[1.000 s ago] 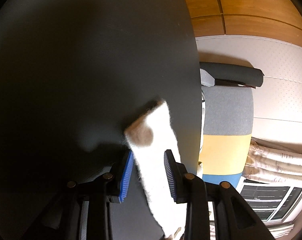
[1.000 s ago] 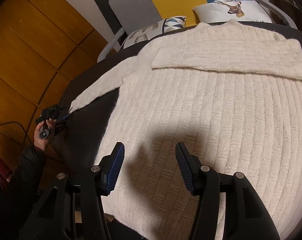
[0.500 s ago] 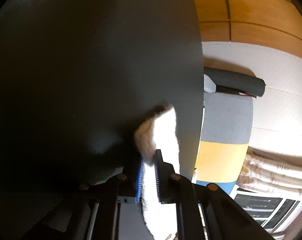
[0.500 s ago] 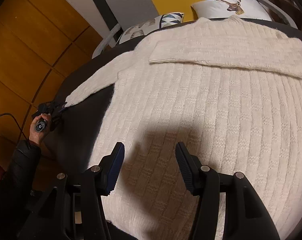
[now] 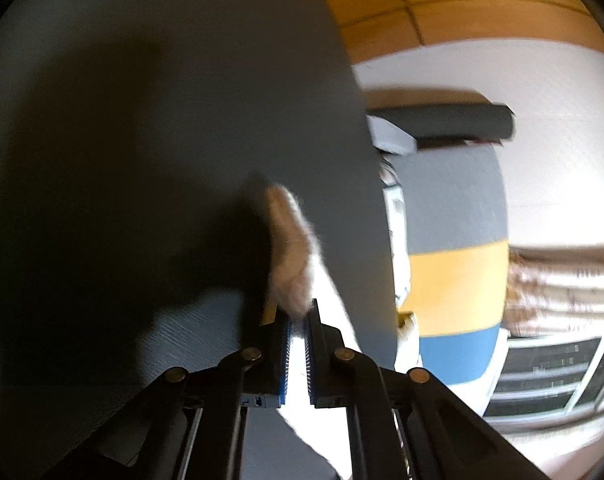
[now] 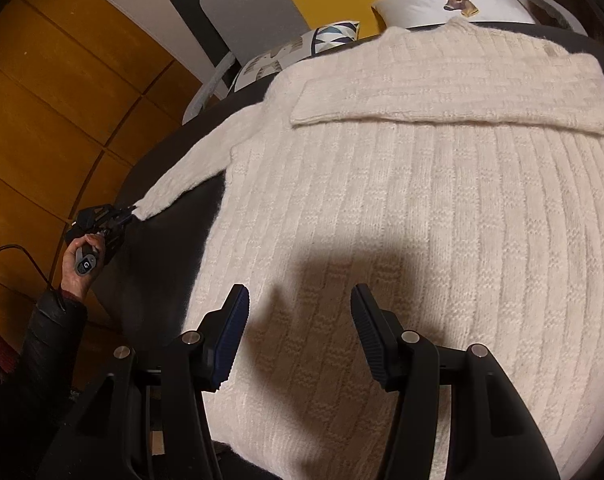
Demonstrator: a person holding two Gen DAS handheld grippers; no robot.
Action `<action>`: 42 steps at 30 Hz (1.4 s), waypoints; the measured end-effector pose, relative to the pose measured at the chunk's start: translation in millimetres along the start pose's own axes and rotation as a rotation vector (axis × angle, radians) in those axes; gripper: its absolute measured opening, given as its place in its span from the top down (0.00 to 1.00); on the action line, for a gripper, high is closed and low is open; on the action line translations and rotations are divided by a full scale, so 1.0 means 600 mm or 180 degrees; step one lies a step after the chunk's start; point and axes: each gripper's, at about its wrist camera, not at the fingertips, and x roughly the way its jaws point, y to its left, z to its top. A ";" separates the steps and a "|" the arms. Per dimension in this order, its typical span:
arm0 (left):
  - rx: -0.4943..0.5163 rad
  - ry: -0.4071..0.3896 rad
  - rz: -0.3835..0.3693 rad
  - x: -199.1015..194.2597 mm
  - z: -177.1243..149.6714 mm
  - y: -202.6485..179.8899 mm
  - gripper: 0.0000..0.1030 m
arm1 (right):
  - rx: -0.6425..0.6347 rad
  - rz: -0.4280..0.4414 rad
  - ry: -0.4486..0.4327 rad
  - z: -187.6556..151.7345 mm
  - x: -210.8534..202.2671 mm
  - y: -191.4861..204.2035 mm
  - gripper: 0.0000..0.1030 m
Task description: Fold clothes
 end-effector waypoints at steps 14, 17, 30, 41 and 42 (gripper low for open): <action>0.0967 0.0363 -0.0204 0.040 -0.106 -0.171 0.95 | 0.0097 0.0031 -0.0030 0.009 0.010 -0.007 0.45; 0.1123 0.0469 -0.0232 0.052 -0.137 -0.196 0.95 | 0.0103 0.0018 -0.0064 0.010 0.005 -0.009 0.45; 0.1404 0.0901 -0.0284 0.028 -0.345 -0.216 0.95 | 0.0172 0.0079 -0.0137 -0.001 -0.018 -0.027 0.45; 0.1862 0.1250 -0.0233 0.097 -0.522 -0.302 0.95 | 0.0319 0.0241 -0.0219 0.046 -0.023 -0.051 0.45; 0.1935 0.1295 -0.0217 0.105 -0.544 -0.307 0.95 | 0.0400 0.0300 -0.0194 0.057 -0.018 -0.057 0.45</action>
